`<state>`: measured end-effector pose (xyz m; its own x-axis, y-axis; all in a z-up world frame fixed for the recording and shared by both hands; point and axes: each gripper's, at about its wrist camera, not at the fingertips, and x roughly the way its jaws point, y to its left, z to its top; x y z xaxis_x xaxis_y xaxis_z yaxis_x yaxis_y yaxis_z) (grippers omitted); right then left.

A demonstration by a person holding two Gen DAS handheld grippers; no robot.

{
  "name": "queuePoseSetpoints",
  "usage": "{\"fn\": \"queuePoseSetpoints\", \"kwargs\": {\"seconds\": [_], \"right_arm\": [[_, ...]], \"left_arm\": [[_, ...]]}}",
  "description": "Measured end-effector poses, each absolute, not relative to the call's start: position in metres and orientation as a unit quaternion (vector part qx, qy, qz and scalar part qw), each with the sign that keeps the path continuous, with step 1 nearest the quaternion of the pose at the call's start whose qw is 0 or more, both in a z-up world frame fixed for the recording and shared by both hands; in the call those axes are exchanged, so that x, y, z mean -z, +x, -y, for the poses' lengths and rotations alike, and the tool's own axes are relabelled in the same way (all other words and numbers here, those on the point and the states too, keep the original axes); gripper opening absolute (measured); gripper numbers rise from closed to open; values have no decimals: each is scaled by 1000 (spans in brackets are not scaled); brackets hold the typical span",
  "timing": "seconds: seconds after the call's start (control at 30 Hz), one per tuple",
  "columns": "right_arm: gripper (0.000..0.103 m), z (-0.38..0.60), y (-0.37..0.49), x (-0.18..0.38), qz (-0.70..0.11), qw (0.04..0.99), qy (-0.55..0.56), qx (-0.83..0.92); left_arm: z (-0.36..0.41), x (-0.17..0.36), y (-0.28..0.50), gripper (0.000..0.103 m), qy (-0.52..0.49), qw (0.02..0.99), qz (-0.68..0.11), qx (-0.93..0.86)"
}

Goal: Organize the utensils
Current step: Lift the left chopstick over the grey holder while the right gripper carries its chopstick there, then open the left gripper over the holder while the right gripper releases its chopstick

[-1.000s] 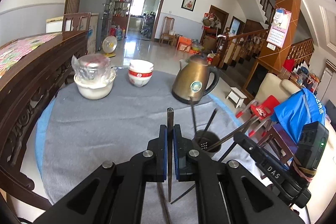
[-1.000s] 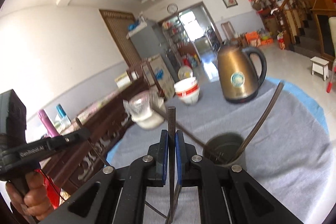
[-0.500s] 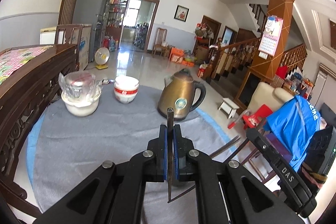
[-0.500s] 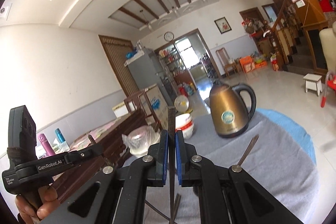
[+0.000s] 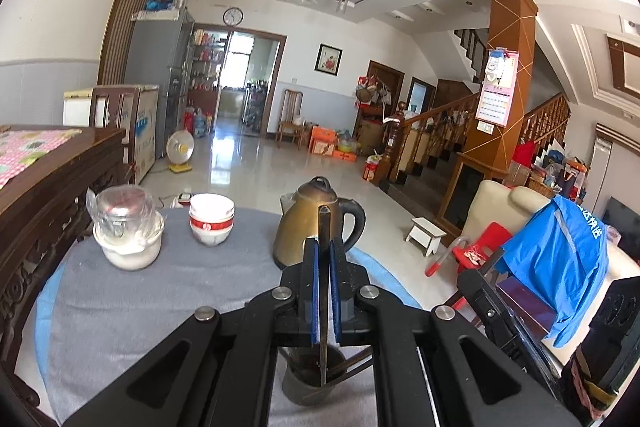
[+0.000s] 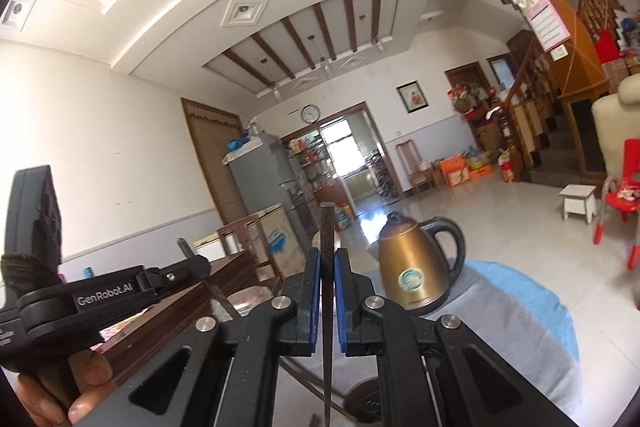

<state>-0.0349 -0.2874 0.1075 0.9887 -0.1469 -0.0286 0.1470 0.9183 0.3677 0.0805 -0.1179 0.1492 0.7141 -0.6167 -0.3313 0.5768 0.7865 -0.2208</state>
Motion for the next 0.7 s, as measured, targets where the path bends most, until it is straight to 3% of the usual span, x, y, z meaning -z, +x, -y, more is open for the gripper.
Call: {"fn": "queuePoseSetpoints", "kwargs": {"seconds": [0.37,0.7], "right_arm": [[8,307,-19,-99,7,977,161,139],[8,302,-8,-72,-57,976,168,126]], "left_arm": [[149,-129,88,5,-28,936,-180,301],[159,-101,93,5,-1,927,-224,301]]}}
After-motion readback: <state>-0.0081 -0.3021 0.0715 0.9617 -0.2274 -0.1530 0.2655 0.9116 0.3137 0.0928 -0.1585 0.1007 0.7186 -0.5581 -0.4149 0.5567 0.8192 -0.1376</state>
